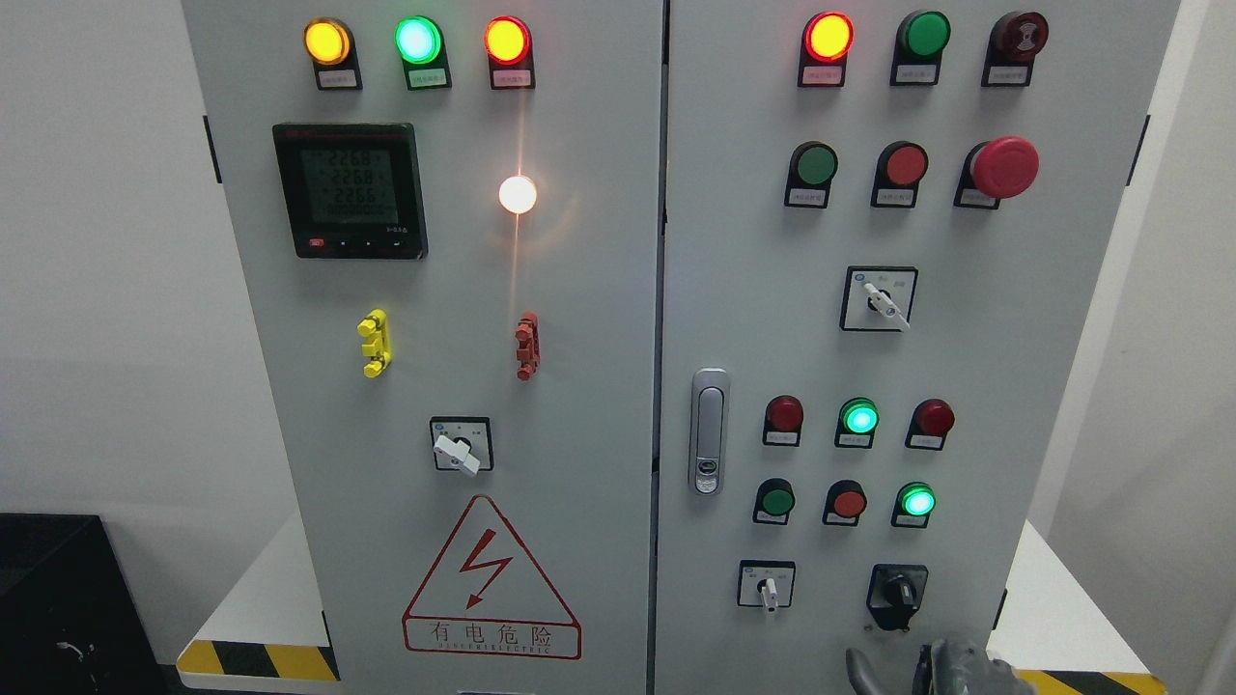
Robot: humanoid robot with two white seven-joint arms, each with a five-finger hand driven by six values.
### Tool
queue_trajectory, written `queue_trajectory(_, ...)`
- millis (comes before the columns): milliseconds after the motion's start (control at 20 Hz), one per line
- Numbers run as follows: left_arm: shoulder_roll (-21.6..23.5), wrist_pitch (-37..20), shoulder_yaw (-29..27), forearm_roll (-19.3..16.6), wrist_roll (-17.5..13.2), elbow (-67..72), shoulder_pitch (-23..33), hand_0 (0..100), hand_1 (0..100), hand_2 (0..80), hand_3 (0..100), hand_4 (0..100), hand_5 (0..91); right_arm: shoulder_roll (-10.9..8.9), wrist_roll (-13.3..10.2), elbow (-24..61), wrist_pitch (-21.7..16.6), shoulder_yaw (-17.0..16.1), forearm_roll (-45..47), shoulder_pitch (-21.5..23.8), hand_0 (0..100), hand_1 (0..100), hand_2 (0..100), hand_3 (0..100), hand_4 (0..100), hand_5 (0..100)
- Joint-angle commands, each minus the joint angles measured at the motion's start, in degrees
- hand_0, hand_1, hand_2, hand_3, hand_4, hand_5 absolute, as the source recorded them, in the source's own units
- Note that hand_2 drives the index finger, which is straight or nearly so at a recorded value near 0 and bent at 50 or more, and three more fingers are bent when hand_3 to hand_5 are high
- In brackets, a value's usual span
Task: Flip black knob to close circuit
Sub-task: 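Raise the right hand up to the black rotary knob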
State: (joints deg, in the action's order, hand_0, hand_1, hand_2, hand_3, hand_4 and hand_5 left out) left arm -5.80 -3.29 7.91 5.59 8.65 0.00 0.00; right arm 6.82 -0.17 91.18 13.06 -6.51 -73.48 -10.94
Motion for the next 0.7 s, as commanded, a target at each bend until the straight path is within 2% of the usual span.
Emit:
queue_trajectory(0, 0.00, 0.04, 0.00, -0.05, -0.04, -1.76, 1.32, 12, 56, 0.0, 0, 0, 0.0, -0.23, 1.14, 2.51, 0.04, -1.23, -0.17, -0.48, 0, 0, 88, 99, 87, 92)
queue_trajectory(650, 0.00, 0.04, 0.00, -0.05, -0.04, -1.76, 1.32, 12, 56, 0.0, 0, 0, 0.0, -0.14, 1.32, 2.25, 0.04, -1.49, -1.84, -2.42, 0, 1, 88, 99, 87, 93)
